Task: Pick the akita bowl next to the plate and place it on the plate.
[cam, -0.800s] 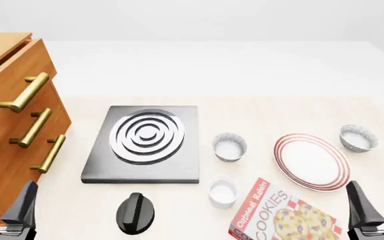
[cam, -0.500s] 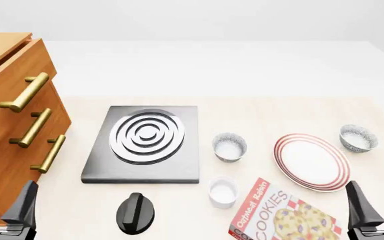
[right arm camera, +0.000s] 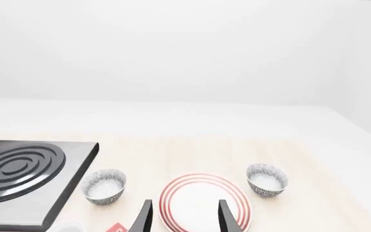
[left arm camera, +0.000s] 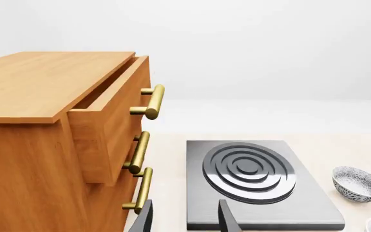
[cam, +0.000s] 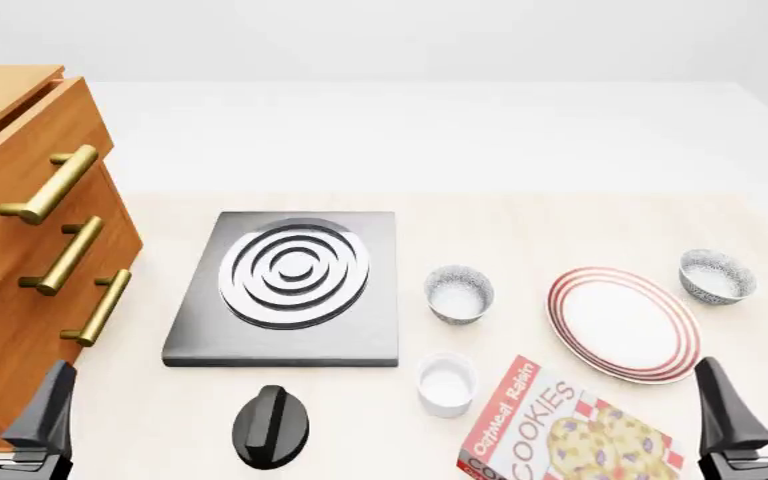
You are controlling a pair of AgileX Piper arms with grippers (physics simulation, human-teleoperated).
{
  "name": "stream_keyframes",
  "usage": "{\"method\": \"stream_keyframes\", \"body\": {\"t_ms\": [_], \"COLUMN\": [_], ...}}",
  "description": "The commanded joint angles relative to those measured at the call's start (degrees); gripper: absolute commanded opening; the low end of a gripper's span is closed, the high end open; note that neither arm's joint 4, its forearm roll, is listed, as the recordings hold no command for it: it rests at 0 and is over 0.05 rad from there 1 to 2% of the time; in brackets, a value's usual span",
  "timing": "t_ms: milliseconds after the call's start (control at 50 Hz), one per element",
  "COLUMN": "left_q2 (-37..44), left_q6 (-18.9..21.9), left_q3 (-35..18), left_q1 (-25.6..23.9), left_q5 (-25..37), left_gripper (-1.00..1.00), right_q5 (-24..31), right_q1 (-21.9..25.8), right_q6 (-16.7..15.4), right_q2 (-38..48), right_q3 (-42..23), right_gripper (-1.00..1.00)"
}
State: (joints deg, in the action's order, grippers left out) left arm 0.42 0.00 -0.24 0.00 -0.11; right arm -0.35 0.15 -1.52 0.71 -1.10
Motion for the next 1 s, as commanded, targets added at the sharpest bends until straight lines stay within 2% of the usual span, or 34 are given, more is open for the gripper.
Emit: {"method": "stream_keyframes", "body": {"t_ms": [20,480,1000], "left_q2": [0.0,0.0,0.0], "left_q6": [0.0,0.0,0.0], "left_q3": [0.0,0.0,0.0], "left_q1": [0.0,0.0,0.0], "left_q5": [0.0,0.0,0.0], "left_gripper": [1.0,1.0,1.0], "right_q5": [-0.21,-5.21,-11.14], "right_q1": [0.03,1.17,2.34], "right_q6": [0.01,-0.6,0.2], "right_q2": [1.0,8.3,17.22], "right_q3": [-1.22,-3.83,-6.94], "right_gripper": [1.0,1.0,1.0]}}
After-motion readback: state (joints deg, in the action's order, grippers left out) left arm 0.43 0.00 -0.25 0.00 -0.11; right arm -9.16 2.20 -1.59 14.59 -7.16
